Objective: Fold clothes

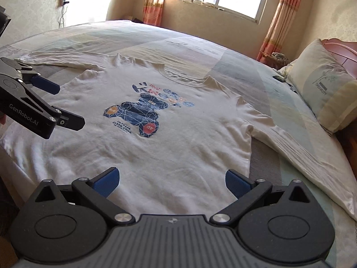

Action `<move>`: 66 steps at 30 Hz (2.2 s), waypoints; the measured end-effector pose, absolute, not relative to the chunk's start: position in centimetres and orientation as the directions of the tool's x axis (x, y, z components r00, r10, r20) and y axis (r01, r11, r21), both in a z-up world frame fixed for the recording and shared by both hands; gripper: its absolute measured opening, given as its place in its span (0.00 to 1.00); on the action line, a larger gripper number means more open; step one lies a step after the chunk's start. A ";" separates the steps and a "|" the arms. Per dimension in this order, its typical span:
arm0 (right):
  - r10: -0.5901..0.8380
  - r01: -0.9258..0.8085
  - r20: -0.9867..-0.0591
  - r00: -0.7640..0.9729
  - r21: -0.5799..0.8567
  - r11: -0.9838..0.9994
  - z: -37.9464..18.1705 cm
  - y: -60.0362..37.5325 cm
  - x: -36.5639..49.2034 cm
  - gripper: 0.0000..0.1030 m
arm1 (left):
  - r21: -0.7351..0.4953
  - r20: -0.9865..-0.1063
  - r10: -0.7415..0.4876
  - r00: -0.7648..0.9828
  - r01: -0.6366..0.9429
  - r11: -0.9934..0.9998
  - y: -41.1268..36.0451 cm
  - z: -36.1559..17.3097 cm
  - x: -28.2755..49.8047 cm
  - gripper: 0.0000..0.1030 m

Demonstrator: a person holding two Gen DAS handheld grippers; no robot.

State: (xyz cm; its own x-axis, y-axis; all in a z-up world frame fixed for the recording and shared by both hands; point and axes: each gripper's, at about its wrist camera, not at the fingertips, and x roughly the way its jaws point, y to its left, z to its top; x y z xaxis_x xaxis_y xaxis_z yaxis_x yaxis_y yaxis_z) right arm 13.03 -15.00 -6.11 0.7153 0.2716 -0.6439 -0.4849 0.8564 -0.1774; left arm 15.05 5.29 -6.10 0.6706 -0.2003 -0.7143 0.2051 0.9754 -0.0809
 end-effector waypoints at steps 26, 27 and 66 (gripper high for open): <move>0.283 -0.448 -0.682 0.674 -0.073 0.891 -11.6 -12.0 11.7 1.00 | -0.226 -0.653 -0.428 0.625 0.379 0.897 8.0 -11.6 26.3 0.99; 0.281 -0.452 -0.690 0.667 -0.075 0.889 -11.2 -11.7 11.6 1.00 | -0.234 -0.651 -0.430 0.625 0.374 0.897 8.2 -11.5 26.3 0.99; 0.217 -0.307 -0.762 0.610 0.025 0.951 -12.1 -12.5 17.1 1.00 | -0.210 -0.662 -0.425 0.617 0.391 0.896 7.2 -11.4 26.8 0.99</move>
